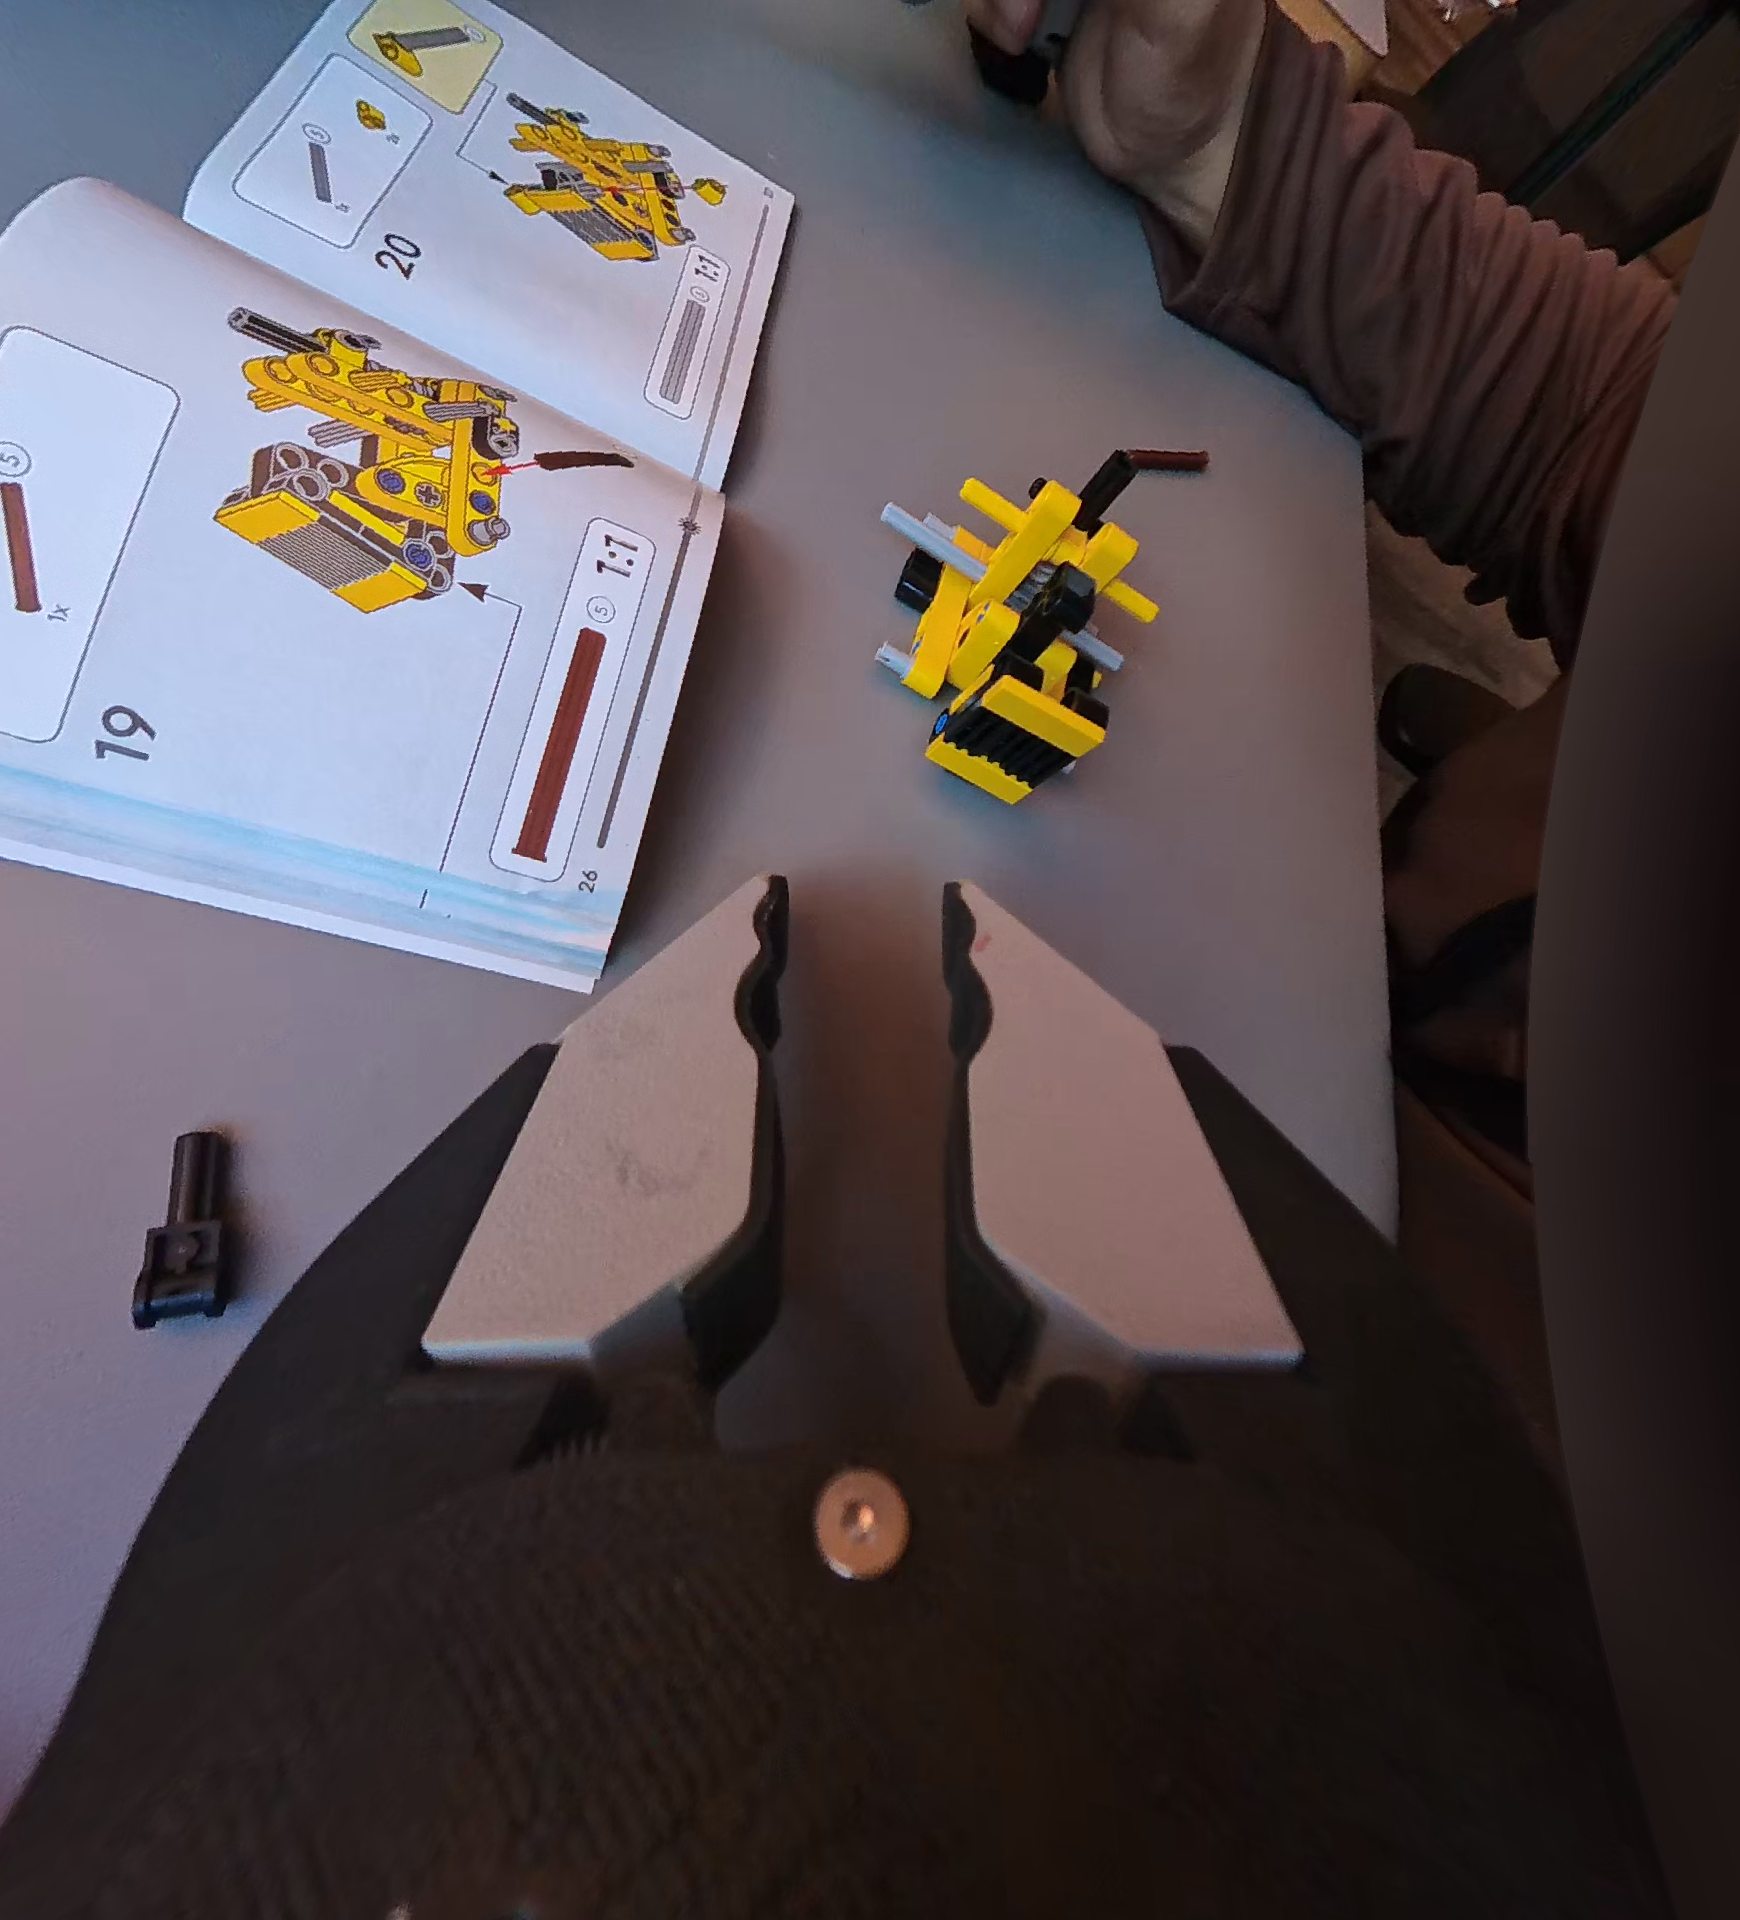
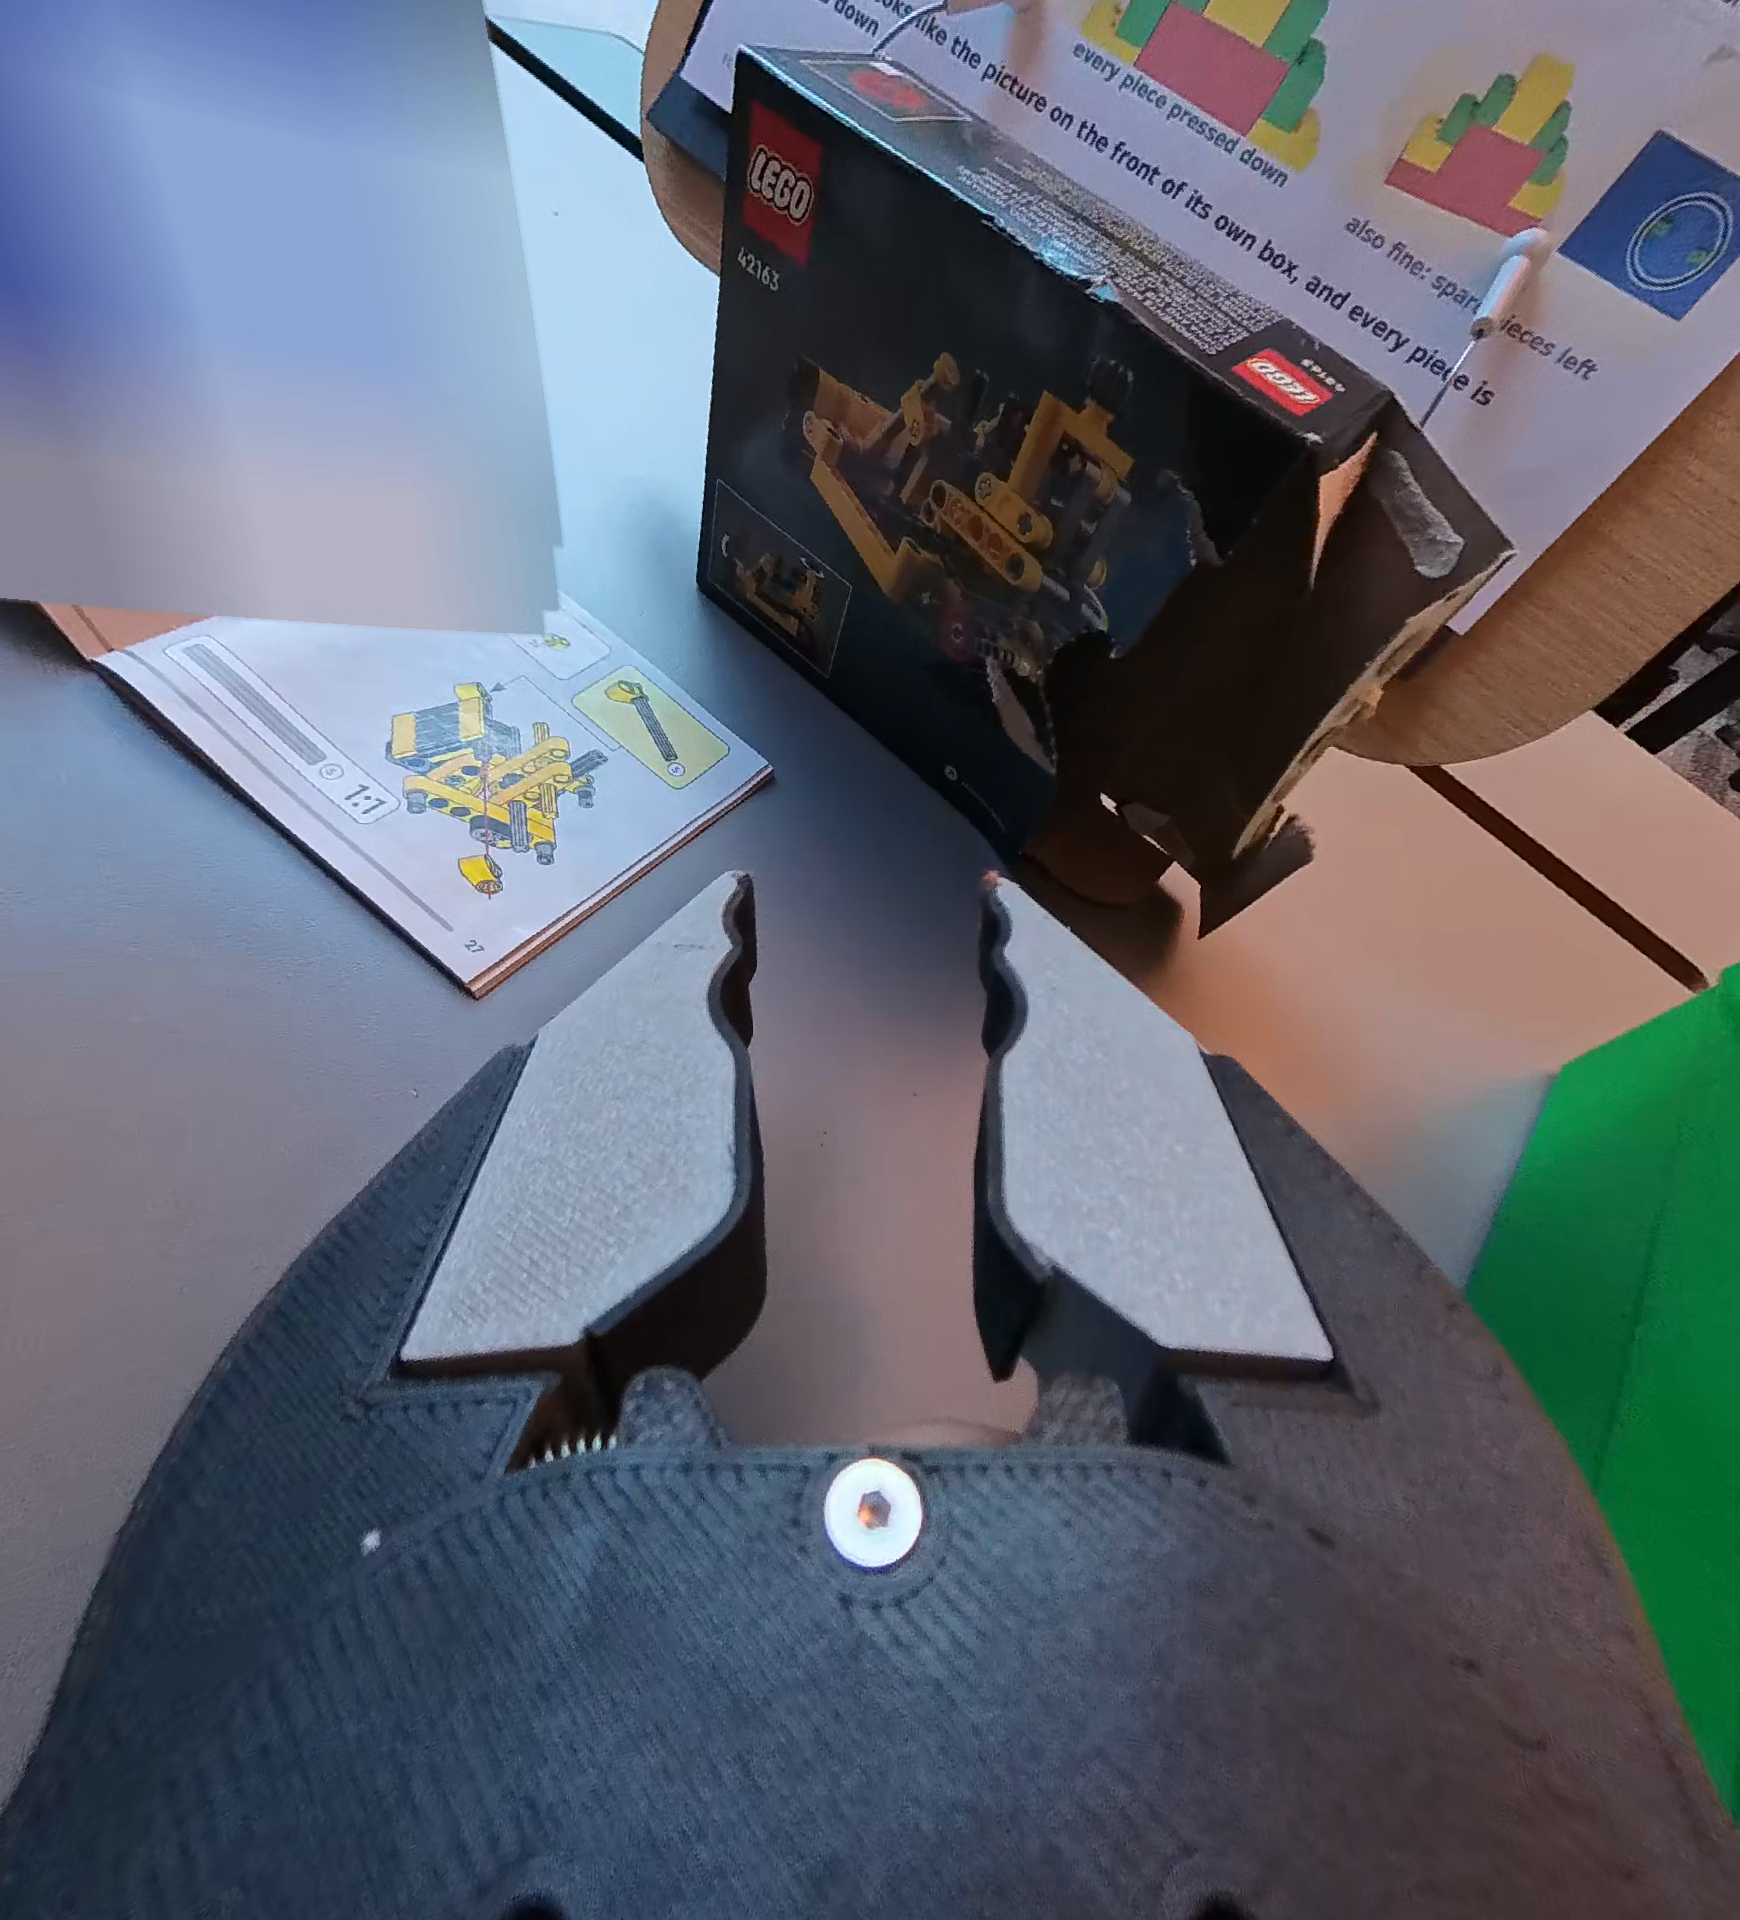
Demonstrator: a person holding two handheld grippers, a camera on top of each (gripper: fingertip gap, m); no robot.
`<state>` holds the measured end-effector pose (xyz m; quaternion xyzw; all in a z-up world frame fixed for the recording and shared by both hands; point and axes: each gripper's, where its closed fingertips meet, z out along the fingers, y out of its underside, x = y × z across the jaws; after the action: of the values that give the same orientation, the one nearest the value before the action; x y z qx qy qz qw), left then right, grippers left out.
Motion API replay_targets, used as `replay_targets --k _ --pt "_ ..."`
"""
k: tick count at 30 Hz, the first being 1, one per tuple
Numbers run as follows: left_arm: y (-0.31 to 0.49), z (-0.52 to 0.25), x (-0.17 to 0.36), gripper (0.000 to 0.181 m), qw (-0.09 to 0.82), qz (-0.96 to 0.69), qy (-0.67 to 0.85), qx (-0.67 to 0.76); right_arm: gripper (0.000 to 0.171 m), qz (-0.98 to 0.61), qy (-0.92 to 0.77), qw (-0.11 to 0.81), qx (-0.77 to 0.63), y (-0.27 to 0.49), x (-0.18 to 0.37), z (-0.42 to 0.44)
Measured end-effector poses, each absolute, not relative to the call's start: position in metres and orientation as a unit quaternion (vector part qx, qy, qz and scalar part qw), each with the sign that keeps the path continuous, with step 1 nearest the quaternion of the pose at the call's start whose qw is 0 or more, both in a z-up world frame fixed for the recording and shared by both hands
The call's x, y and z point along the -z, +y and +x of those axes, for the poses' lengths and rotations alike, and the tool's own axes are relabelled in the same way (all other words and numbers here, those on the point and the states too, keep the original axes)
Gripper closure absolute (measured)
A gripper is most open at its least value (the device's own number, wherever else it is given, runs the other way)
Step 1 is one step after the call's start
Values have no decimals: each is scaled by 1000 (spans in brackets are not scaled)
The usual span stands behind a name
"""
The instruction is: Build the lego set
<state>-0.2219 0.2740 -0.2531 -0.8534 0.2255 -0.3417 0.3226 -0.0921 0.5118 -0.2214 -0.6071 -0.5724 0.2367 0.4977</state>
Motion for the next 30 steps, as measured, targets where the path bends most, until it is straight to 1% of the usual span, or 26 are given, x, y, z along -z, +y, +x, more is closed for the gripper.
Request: replay_targets --k 8,12,16,20,25,30 --pt "274 -222 254 155 323 -855 225 337 131 -612 -559 502 -248 517 218 -88" --pt "273 -222 257 154 322 -859 233 323 131 -618 -533 503 -286 521 210 -84" --pt "272 -221 259 154 319 -861 241 313 133 -602 -550 503 -287 511 209 -90" --pt "271 -220 260 155 319 -863 247 304 134 -584 -587 496 -260 498 217 -98" --pt "270 -219 261 155 323 -863 262 288 139 -574 -607 513 -197 493 223 -98" --pt "269 -218 261 155 325 -861 272 281 142 -582 -593 522 -191 490 219 -91"
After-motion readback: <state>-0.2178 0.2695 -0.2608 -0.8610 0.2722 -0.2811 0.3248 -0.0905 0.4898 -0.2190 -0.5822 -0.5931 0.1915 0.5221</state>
